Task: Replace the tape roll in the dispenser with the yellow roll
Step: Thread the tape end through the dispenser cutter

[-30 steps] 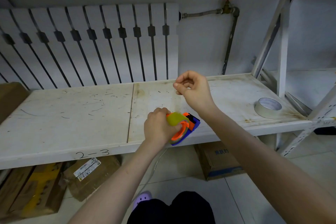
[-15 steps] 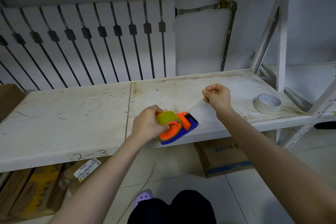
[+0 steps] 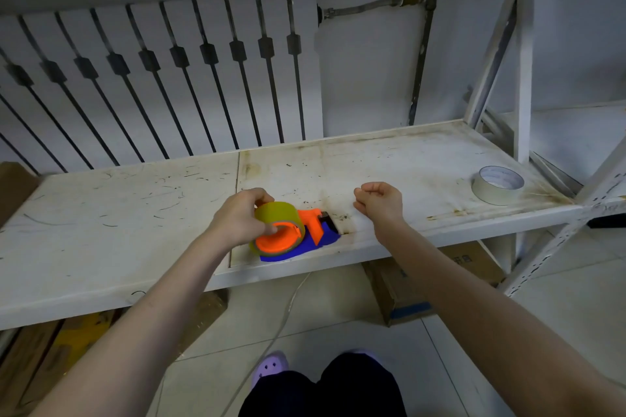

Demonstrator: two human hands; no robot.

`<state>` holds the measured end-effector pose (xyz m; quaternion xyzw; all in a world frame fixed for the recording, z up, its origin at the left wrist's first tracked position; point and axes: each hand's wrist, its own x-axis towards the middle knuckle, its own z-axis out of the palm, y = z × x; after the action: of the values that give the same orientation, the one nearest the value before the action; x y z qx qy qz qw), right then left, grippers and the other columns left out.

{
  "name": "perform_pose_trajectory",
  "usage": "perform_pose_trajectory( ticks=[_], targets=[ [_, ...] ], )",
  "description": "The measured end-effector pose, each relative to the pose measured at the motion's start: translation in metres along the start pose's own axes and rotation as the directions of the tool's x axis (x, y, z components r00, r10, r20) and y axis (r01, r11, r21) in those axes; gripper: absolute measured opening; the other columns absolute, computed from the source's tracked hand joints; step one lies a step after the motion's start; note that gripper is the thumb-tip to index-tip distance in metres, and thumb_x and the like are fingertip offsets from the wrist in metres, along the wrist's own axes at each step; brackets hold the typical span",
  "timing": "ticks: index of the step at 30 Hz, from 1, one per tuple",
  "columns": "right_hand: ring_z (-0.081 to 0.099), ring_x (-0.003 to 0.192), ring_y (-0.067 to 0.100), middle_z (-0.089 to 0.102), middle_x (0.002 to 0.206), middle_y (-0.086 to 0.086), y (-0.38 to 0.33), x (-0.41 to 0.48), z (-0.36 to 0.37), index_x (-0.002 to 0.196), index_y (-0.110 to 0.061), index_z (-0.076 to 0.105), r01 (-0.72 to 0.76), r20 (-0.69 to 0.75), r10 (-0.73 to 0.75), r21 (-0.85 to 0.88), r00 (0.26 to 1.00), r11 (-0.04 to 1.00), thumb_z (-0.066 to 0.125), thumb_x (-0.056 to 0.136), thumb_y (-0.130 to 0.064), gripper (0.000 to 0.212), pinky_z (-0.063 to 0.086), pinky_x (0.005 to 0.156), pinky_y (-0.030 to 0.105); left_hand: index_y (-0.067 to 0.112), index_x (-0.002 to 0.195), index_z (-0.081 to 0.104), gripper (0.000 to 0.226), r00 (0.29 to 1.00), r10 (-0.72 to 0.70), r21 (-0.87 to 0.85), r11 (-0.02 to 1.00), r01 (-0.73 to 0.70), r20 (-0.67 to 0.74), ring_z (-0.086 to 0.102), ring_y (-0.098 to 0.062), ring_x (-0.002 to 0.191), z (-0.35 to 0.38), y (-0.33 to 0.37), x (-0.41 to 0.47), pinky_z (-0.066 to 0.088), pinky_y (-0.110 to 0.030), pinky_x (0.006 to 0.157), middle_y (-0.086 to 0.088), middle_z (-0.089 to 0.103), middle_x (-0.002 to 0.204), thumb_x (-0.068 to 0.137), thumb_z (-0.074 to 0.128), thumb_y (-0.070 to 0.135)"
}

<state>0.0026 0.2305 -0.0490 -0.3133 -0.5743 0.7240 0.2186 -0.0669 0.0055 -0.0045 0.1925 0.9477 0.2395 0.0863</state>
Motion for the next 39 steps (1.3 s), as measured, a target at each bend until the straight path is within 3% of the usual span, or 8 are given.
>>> perform_pose_trajectory(
  ticks=[6, 9, 11, 14, 18, 22, 26, 39],
  targets=[
    [0.060, 0.074, 0.013, 0.057, 0.084, 0.003, 0.012, 0.001, 0.000, 0.096, -0.006, 0.056, -0.041, -0.027, 0.040, -0.003, 0.999, 0.999, 0.061, 0.086, -0.005, 0.011, 0.053, 0.070, 0.020, 0.023, 0.145, 0.034, 0.087, 0.983, 0.118, 0.230, 0.962, -0.148, 0.140, 0.040, -0.025, 0.134, -0.005, 0.029, -0.007, 0.042, -0.041, 0.104, -0.004, 0.038, 0.148, 0.069, 0.075, 0.033],
    [0.059, 0.073, 0.013, 0.055, 0.082, 0.003, 0.016, 0.001, 0.000, 0.099, -0.006, 0.055, -0.041, -0.020, 0.040, -0.043, 0.999, 0.998, 0.063, 0.084, -0.004, 0.017, 0.054, 0.078, 0.026, 0.022, 0.136, 0.049, 0.058, 0.941, 0.337, 0.336, 0.884, -0.327, 0.027, 0.048, -0.023, 0.126, 0.017, 0.051, -0.015, 0.044, -0.037, 0.100, -0.001, 0.051, 0.137, 0.079, 0.061, 0.026],
    [0.058, 0.075, 0.014, 0.055, 0.081, 0.003, 0.018, 0.002, -0.001, 0.100, -0.006, 0.055, -0.031, -0.014, 0.030, -0.065, 0.999, 0.997, 0.063, 0.083, 0.000, 0.020, 0.054, 0.074, 0.024, 0.019, 0.122, 0.061, 0.040, 0.919, 0.393, 0.388, 0.848, -0.362, -0.002, 0.054, -0.025, 0.115, 0.032, 0.058, -0.015, 0.049, -0.037, 0.090, -0.003, 0.060, 0.122, 0.084, 0.052, 0.016],
    [0.058, 0.075, 0.015, 0.054, 0.079, 0.004, 0.022, 0.002, -0.002, 0.099, -0.006, 0.054, -0.017, 0.000, 0.018, -0.099, 1.000, 0.995, 0.061, 0.083, 0.003, 0.020, 0.053, 0.067, 0.020, 0.015, 0.111, 0.066, 0.033, 0.914, 0.406, 0.477, 0.800, -0.364, 0.015, 0.057, -0.028, 0.105, 0.047, 0.057, -0.009, 0.050, -0.038, 0.084, -0.007, 0.064, 0.109, 0.084, 0.048, 0.009],
    [0.058, 0.067, 0.011, 0.055, 0.076, 0.003, 0.028, 0.003, -0.001, 0.096, -0.007, 0.053, 0.000, 0.007, 0.001, -0.181, 1.000, 0.983, 0.060, 0.083, 0.004, 0.018, 0.056, 0.078, 0.030, 0.017, 0.114, 0.065, 0.035, 0.897, 0.441, 0.508, 0.770, -0.386, 0.012, 0.055, -0.026, 0.108, 0.052, 0.050, -0.005, 0.045, -0.034, 0.089, -0.003, 0.065, 0.113, 0.084, 0.049, 0.012],
    [0.058, 0.065, 0.010, 0.056, 0.075, 0.002, 0.031, 0.004, 0.000, 0.096, -0.008, 0.053, 0.030, 0.019, -0.026, -0.250, 0.999, 0.968, 0.060, 0.083, 0.003, 0.018, 0.056, 0.080, 0.034, 0.021, 0.116, 0.063, 0.035, 0.895, 0.443, 0.526, 0.750, -0.401, 0.050, 0.054, -0.024, 0.113, 0.053, 0.045, -0.003, 0.041, -0.033, 0.092, 0.002, 0.065, 0.120, 0.086, 0.046, 0.019],
    [0.058, 0.064, 0.011, 0.056, 0.075, 0.002, 0.031, 0.005, -0.001, 0.094, -0.009, 0.053, 0.050, 0.027, -0.044, -0.293, 0.999, 0.955, 0.060, 0.083, 0.002, 0.017, 0.057, 0.081, 0.037, 0.022, 0.101, 0.064, 0.025, 0.890, 0.449, 0.547, 0.727, -0.416, 0.080, 0.056, -0.022, 0.107, 0.052, 0.044, -0.003, 0.039, -0.031, 0.086, 0.004, 0.068, 0.108, 0.084, 0.046, 0.022],
    [0.061, 0.066, 0.017, 0.059, 0.079, 0.009, 0.023, 0.002, -0.009, 0.092, -0.005, 0.055, -0.028, 0.086, 0.061, -0.340, 0.994, 0.940, 0.066, 0.077, 0.007, 0.022, 0.059, 0.077, 0.035, 0.024, 0.095, 0.070, 0.026, 0.910, 0.401, 0.539, 0.746, -0.392, 0.107, 0.056, -0.023, 0.097, 0.050, 0.047, -0.002, 0.038, -0.030, 0.085, 0.000, 0.070, 0.094, 0.082, 0.048, 0.027]
  ],
)
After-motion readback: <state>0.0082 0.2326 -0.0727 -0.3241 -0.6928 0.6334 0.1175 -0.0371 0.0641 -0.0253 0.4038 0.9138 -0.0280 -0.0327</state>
